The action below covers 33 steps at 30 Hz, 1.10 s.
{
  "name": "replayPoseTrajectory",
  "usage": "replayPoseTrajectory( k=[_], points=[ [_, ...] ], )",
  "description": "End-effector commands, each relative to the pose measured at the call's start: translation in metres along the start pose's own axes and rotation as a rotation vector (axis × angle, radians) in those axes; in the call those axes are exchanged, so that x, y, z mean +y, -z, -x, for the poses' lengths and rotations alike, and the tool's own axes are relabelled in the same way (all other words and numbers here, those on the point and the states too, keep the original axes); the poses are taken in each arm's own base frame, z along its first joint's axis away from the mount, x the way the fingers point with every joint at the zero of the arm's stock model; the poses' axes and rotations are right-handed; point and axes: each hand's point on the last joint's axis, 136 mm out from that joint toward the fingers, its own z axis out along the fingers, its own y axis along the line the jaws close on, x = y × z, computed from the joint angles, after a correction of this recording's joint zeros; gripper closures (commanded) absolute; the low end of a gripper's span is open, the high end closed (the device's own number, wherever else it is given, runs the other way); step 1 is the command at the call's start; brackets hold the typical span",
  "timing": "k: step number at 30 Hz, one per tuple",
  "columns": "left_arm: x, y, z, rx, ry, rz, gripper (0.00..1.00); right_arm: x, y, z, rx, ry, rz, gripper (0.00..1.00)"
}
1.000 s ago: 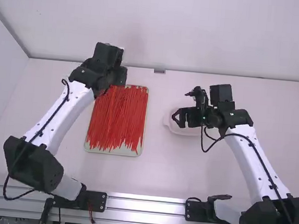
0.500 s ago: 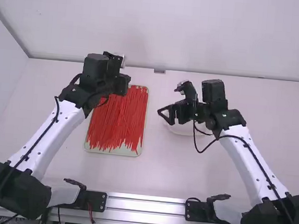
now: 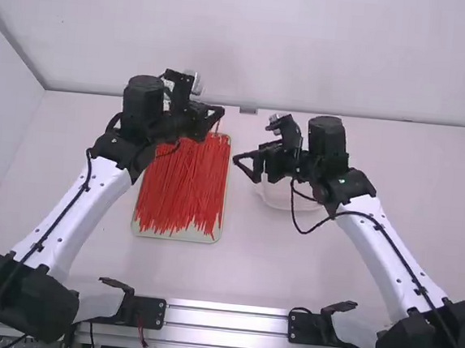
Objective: Fasten the cable tie
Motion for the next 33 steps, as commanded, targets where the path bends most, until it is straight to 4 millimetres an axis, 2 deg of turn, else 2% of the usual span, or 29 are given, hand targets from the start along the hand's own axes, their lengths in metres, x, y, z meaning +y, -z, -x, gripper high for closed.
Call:
replayPoseTrajectory(
  k=[1, 8, 11, 15, 17, 19, 20, 27, 31, 33],
  points=[
    [-0.022, 0.007, 0.009, -0.025, 0.054, -0.096, 0.98, 0.007, 0.004, 0.018, -0.044, -0.035, 0.016, 0.02],
    [-0.034, 0.009, 0.03, -0.099, 0.114, -0.139, 0.98, 0.023, -0.001, 0.029, -0.086, 0.003, 0.059, 0.02],
    [-0.044, 0.005, 0.032, -0.114, 0.115, -0.151, 0.98, 0.033, -0.006, 0.03, -0.089, 0.026, 0.074, 0.0],
    [-0.052, -0.002, 0.028, -0.117, 0.111, -0.133, 0.98, 0.036, -0.012, 0.028, -0.091, 0.037, 0.042, 0.05],
    [-0.059, -0.004, 0.026, -0.114, 0.108, -0.137, 0.98, 0.038, -0.015, 0.027, -0.09, 0.042, 0.033, 0.18],
    [-0.061, -0.005, 0.026, -0.115, 0.106, -0.142, 0.98, 0.039, -0.015, 0.027, -0.089, 0.043, 0.036, 0.25],
    [-0.06, -0.005, 0.026, -0.115, 0.106, -0.141, 0.98, 0.041, -0.016, 0.026, -0.086, 0.044, 0.039, 0.33],
    [-0.059, -0.005, 0.024, -0.11, 0.055, -0.134, 0.98, 0.036, -0.015, 0.025, -0.08, 0.022, 0.028, 0.51],
    [-0.059, -0.005, 0.024, -0.11, 0.059, -0.134, 0.98, 0.03, -0.012, 0.025, -0.08, 0.0, 0.016, 0.67],
    [-0.059, -0.005, 0.024, -0.111, 0.058, -0.133, 0.98, 0.029, -0.012, 0.024, -0.074, -0.006, 0.018, 0.7]
  ],
)
